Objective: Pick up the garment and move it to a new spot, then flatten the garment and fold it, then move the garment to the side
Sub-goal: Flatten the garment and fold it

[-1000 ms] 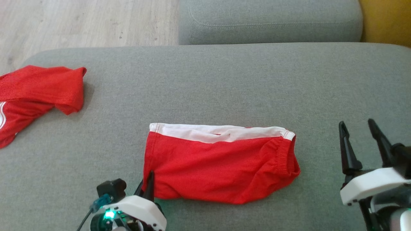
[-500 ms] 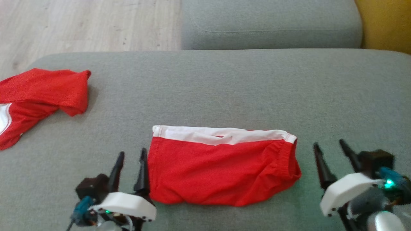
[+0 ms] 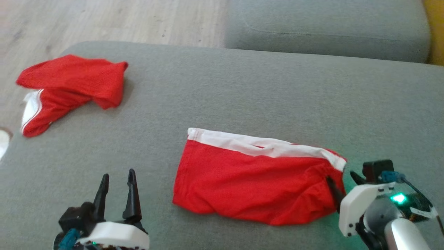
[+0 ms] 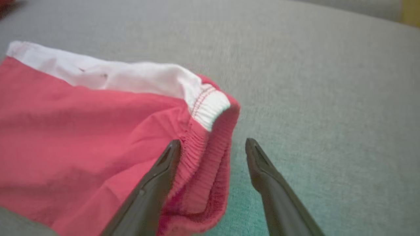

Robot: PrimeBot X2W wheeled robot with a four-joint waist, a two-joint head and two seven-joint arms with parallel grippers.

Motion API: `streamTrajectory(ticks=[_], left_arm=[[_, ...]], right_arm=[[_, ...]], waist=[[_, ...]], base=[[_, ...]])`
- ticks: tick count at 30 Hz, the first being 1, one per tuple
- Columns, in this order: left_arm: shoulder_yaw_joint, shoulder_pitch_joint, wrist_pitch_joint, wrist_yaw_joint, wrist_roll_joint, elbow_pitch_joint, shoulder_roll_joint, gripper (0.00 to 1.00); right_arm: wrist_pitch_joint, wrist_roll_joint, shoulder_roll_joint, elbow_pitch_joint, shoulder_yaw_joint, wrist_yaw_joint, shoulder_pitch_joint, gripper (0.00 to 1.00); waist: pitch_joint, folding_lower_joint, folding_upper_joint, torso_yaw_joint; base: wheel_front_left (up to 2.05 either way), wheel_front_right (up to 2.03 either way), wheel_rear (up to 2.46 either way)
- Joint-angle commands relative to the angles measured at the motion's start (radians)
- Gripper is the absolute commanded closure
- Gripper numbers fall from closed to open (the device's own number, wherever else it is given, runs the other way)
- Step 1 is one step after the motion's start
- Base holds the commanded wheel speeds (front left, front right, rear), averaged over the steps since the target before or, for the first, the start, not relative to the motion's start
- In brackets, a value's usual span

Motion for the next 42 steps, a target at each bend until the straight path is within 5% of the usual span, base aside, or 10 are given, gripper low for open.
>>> streamTrajectory(ticks=[1,5,6,7,10,25,36,42], left_arm=[[0.044,-0.023,-0.012,0.006,0.007,-0.037,0.019,0.00],[0.036,-0.020,-0.013,0.011,0.010,-0.046,0.015,0.00],[0.034,-0.019,-0.014,0.012,0.011,-0.048,0.014,0.00],[0.032,-0.018,-0.015,0.012,0.011,-0.050,0.012,0.00],[0.015,-0.016,-0.015,0.013,0.025,-0.054,0.012,0.00],[-0.069,-0.024,0.000,0.014,0.062,-0.084,-0.019,0.00],[-0.072,-0.033,0.005,0.019,0.061,-0.076,-0.014,0.00],[-0.068,-0.036,0.000,0.022,0.056,-0.075,-0.014,0.00]], right_arm=[[0.004,0.010,-0.016,-0.022,0.011,-0.001,-0.049,0.00],[0.040,0.029,-0.022,0.049,-0.001,-0.001,-0.057,0.01],[0.048,0.043,-0.022,0.060,0.001,-0.001,-0.058,0.36],[0.055,0.060,-0.022,0.069,0.005,-0.001,-0.059,0.58],[0.072,0.110,-0.025,0.081,0.017,-0.001,-0.065,1.00],[0.194,0.233,-0.198,-0.031,-0.129,-0.001,-0.018,1.00],[0.231,0.449,-0.038,-0.231,0.053,-0.001,-0.030,1.00],[0.218,0.484,0.031,-0.235,0.138,-0.001,-0.071,1.00]], waist=[[0.005,0.0000,-0.0001,0.015],[0.007,0.0000,-0.0001,0.034],[0.007,0.0000,-0.0001,0.036],[0.006,0.0000,-0.0001,0.036],[0.003,0.0000,-0.0001,0.029],[-0.019,0.0000,-0.0001,-0.049],[-0.014,0.0000,-0.0001,-0.058],[-0.013,0.0000,-0.0001,-0.032]], base=[[0.00,0.00,0.00],[0.00,0.00,0.00],[0.00,0.00,0.00],[0.00,0.00,0.00],[0.00,0.00,0.00],[0.00,0.00,0.00],[0.00,0.00,0.00],[0.00,0.00,0.00]])
